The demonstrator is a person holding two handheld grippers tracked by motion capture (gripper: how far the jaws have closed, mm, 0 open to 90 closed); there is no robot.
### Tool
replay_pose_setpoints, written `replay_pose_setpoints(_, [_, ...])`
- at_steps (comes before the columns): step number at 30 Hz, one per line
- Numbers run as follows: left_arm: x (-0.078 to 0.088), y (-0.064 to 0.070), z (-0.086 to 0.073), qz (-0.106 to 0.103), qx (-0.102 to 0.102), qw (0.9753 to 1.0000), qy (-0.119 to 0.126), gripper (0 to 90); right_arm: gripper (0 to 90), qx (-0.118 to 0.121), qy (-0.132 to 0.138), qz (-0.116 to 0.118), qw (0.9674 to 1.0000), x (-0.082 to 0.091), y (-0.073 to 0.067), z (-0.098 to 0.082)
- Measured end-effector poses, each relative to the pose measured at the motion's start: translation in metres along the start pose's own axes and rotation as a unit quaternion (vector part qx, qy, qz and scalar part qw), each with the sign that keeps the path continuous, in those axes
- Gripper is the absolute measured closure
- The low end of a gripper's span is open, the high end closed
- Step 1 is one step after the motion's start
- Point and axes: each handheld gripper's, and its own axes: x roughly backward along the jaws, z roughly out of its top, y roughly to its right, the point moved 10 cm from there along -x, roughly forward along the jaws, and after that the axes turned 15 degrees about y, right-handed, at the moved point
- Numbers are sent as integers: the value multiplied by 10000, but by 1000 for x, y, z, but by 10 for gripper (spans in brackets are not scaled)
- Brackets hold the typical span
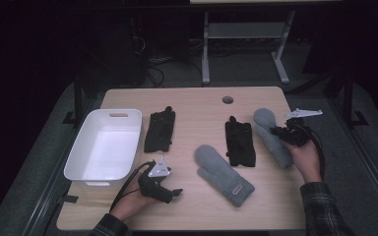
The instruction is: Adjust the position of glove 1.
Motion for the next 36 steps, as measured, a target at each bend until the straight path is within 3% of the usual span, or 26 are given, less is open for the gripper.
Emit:
replay_pose_setpoints(9, [0,0,0,-1,1,10000,-2,124,877,115,17,415,9991,12,-29,11])
replay_pose_setpoints(16, [0,0,0,1,11,10000,-2,124,877,274,-39,792,9965,13,-60,18])
replay_pose_setpoints(25, [0,0,0,-3,-8,10000,5,124,877,543,-185,1276,9902,16,-110,24])
replay_pose_setpoints(36, [-1,0,0,9,29,10000,30,124,877,776,-413,1710,9813,20,-157,16])
